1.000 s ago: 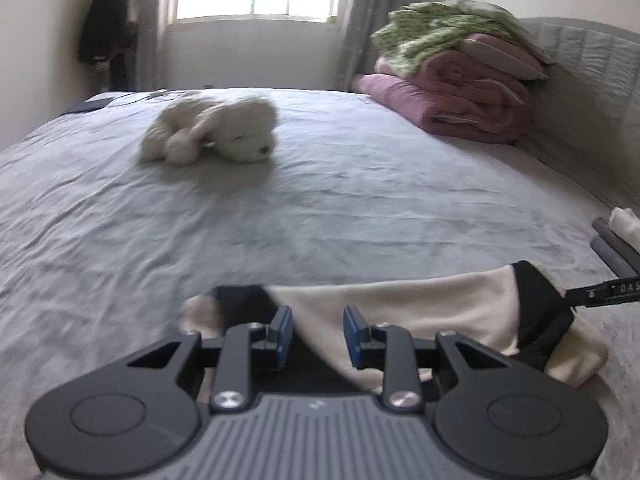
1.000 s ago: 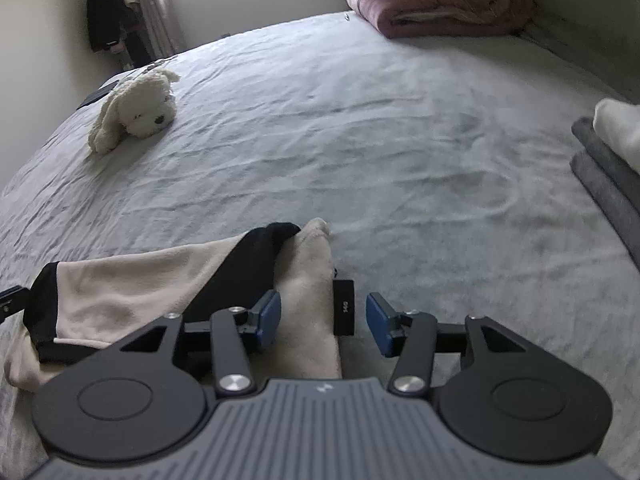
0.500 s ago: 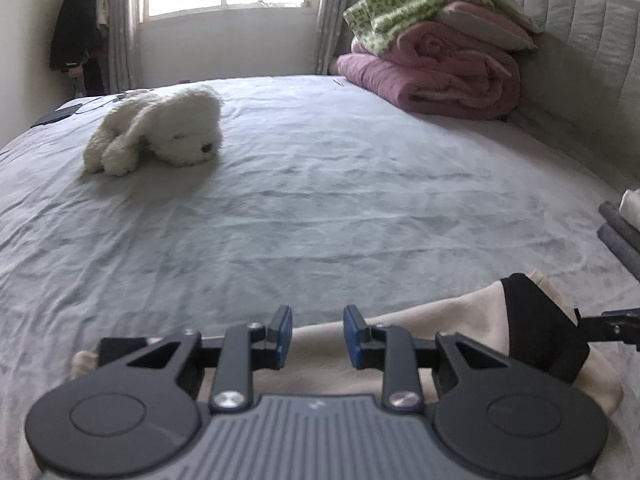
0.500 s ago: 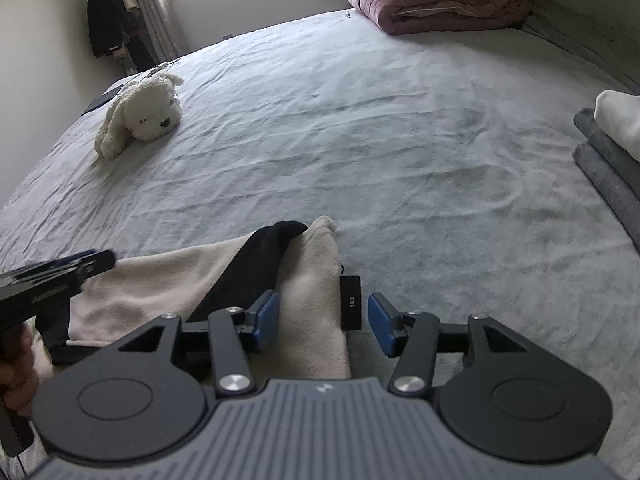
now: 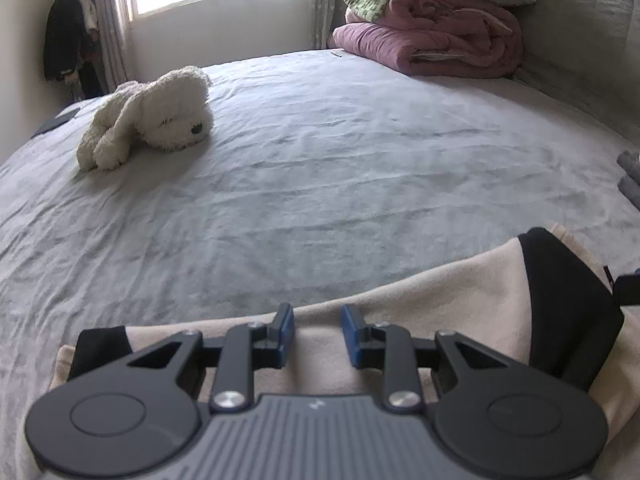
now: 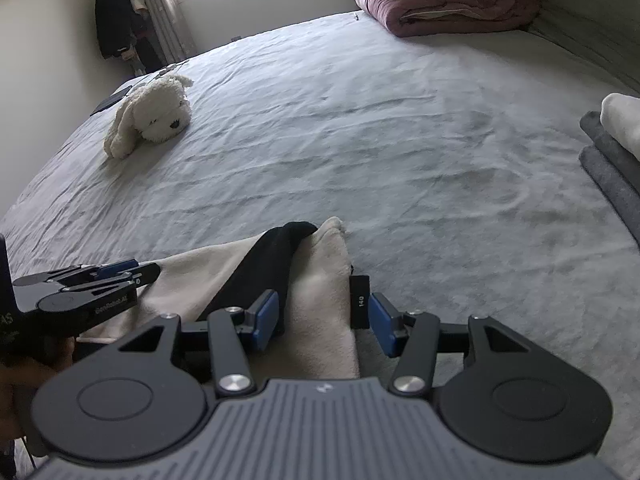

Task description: Fold clothes

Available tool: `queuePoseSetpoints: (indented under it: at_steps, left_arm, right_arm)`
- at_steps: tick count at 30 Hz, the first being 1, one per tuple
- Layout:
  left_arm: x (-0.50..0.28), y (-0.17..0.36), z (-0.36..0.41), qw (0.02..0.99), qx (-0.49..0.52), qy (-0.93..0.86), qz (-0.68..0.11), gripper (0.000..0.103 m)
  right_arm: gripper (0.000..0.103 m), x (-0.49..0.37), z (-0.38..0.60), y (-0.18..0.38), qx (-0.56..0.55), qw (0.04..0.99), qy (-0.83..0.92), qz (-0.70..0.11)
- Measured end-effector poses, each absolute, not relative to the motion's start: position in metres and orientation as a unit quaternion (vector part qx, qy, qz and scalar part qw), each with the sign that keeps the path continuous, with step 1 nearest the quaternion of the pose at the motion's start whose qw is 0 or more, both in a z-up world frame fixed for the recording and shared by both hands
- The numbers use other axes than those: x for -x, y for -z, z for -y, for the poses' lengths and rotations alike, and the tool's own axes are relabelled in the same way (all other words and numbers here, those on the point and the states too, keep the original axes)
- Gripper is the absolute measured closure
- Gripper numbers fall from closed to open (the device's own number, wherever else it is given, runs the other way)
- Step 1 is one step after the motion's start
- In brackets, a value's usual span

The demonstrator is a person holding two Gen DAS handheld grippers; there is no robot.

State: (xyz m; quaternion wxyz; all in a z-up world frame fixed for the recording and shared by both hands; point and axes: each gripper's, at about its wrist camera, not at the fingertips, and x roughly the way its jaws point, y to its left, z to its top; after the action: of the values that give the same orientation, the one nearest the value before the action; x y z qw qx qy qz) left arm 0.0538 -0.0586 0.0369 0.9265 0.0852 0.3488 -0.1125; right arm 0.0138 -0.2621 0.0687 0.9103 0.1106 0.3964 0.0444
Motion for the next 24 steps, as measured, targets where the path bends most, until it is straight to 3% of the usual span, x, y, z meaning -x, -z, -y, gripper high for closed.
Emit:
queuePoseSetpoints:
  at_steps: [24]
  left_arm:
    - [0.026,-0.037,0.063,0.929,-0.128,0.126,-0.324,0.076]
  right_arm:
    - [0.048,-0.013,0.264,-0.075,-0.111,0.915,-0.049,-0.385]
